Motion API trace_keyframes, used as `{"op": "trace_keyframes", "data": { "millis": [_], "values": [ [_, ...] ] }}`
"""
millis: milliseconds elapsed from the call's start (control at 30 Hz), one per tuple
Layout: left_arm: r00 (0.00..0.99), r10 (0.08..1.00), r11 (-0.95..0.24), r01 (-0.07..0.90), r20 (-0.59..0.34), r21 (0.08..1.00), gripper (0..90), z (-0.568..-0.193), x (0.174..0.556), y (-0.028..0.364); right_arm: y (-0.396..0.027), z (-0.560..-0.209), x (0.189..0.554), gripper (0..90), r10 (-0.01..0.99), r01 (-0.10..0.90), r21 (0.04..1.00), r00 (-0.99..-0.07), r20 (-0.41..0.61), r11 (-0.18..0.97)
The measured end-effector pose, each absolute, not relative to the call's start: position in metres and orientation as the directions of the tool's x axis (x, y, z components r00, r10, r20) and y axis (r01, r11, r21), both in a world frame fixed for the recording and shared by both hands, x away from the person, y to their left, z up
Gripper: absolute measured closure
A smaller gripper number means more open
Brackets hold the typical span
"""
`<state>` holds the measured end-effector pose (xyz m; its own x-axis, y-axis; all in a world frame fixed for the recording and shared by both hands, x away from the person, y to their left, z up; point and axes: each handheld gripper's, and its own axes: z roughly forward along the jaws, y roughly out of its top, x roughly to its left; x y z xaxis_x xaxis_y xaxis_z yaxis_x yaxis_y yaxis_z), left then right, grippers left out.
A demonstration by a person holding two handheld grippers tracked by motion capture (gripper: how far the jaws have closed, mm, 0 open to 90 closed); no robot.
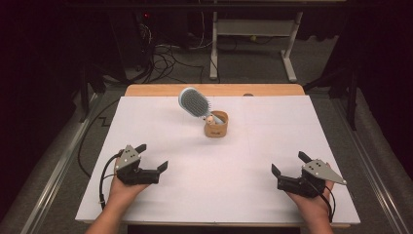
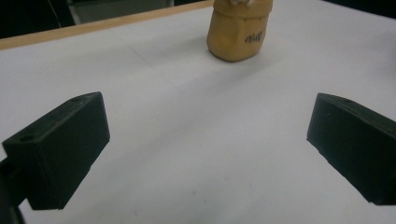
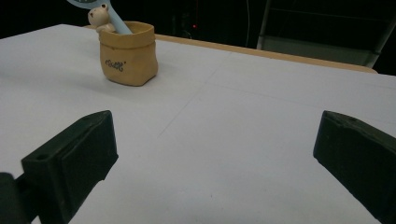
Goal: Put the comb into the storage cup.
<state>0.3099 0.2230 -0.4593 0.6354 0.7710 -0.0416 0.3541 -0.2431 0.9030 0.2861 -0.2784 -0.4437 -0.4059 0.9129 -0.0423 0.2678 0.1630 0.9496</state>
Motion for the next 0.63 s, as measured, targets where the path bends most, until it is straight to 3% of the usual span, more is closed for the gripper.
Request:
{"op": "trace_keyframes", "data": {
  "millis": [133,333,633],
  "values": [
    [0.638,0.767,-0.241,0.378,-0.063,0.894,0.0,-0.462,0.302,0.231,-0.276,-0.443,0.282,0.0,0.913,0.262,0.950,-0.404,-0.050,0.168],
    [0.642,0.760,-0.158,0.329,-0.098,0.931,0.0,-0.457,0.302,0.243,-0.273,-0.443,0.278,0.1,0.911,0.256,0.950,-0.406,-0.063,0.180],
    [0.632,0.770,-0.142,0.303,-0.087,0.942,0.0,-0.456,0.300,0.244,-0.271,-0.444,0.279,0.0,0.911,0.259,0.950,-0.409,-0.056,0.175]
  ]
}}
